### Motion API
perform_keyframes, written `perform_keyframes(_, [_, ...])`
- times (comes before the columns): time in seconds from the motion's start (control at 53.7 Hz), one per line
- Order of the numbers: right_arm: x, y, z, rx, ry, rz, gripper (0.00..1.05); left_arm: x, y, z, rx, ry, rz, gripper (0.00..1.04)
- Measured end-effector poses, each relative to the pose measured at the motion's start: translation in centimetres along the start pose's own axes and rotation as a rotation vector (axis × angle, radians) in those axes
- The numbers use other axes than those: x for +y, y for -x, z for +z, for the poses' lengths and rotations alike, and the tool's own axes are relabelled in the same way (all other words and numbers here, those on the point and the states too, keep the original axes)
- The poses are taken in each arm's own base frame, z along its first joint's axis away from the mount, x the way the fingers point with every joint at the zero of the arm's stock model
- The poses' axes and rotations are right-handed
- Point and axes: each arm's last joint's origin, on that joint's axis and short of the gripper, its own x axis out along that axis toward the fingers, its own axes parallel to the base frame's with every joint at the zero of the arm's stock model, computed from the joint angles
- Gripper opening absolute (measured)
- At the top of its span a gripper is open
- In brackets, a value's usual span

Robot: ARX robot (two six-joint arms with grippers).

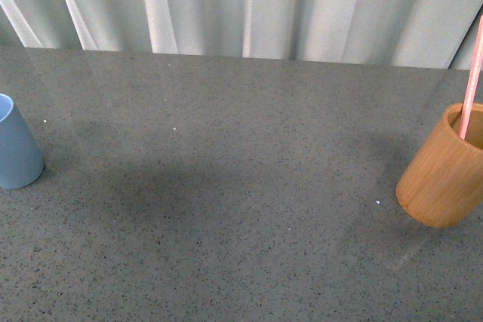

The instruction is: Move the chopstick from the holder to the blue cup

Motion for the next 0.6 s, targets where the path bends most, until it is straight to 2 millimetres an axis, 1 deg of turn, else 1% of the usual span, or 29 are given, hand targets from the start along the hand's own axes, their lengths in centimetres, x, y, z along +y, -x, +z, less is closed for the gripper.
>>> perform_keyframes(0.075, [0.0,0.0,0.0,0.000,0.000,0.000,0.95,0.4,-1.6,1.3,0.092,-0.033,-0.007,0.98])
perform_keyframes(0.149, [0.0,0.0,0.0,0.000,0.000,0.000,0.95,1.0,-4.1,3.3,0.175,-0.067,-0.010,0.98])
perform_keyframes(0.298, [0.0,0.0,0.0,0.000,0.000,0.000,0.95,1.7,-6.7,5.5,0.217,-0.081,0.008,0.98])
perform_keyframes(0.317, [0.0,0.0,0.0,0.000,0.000,0.000,0.95,1.7,-6.9,5.6,0.220,-0.083,0.008,0.98])
perform_keyframes(0.391, [0.0,0.0,0.0,0.000,0.000,0.000,0.95,1.9,-8.8,6.3,0.253,-0.090,0.021,0.98])
perform_keyframes(0.503, [0.0,0.0,0.0,0.000,0.000,0.000,0.95,1.9,-11.2,6.4,0.313,-0.096,0.039,0.98])
perform_keyframes(0.596, [0.0,0.0,0.0,0.000,0.000,0.000,0.95,1.8,-12.1,6.4,0.330,-0.092,0.044,0.98])
